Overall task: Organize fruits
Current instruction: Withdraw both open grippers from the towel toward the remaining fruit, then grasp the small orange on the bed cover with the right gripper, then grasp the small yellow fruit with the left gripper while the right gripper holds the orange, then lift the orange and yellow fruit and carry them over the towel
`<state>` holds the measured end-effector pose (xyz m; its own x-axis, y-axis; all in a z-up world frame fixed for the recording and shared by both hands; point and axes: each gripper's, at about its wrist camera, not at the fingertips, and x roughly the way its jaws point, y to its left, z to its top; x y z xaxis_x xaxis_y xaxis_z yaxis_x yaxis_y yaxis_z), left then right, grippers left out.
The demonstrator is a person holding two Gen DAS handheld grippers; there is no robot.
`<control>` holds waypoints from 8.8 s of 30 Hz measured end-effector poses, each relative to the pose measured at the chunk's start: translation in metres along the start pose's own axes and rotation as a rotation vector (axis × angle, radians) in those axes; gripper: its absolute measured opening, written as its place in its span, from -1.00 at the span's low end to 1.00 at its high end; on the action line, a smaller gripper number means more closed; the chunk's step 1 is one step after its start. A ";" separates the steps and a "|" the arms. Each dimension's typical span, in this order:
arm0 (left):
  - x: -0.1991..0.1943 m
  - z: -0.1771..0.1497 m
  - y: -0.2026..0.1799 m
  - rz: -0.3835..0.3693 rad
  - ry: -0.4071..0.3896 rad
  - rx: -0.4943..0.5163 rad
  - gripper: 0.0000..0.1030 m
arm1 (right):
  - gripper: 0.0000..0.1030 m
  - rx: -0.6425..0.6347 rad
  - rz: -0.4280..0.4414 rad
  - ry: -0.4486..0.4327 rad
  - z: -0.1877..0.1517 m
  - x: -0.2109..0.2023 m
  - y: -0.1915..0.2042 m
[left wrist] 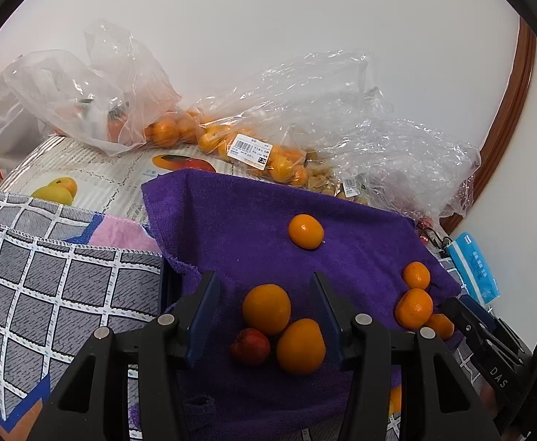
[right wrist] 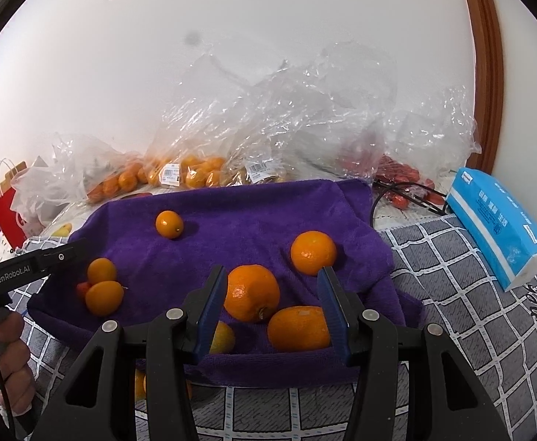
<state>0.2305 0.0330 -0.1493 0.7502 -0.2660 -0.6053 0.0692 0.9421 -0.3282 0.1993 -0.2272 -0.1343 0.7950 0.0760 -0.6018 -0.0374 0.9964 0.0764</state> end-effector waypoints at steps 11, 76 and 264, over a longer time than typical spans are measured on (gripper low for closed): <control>-0.005 0.004 0.002 -0.006 -0.014 -0.018 -0.04 | -0.06 -0.016 0.015 -0.008 0.000 -0.004 0.007; -0.066 -0.089 0.011 0.229 0.177 0.145 0.14 | -0.38 -0.018 0.167 0.274 -0.060 -0.016 0.038; -0.133 0.000 -0.045 0.014 0.035 0.117 -0.54 | -0.38 0.082 0.006 0.091 0.008 -0.116 0.027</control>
<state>0.1272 0.0259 -0.0539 0.7287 -0.2580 -0.6344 0.1371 0.9625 -0.2340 0.1115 -0.2091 -0.0559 0.7367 0.0888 -0.6704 0.0104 0.9897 0.1425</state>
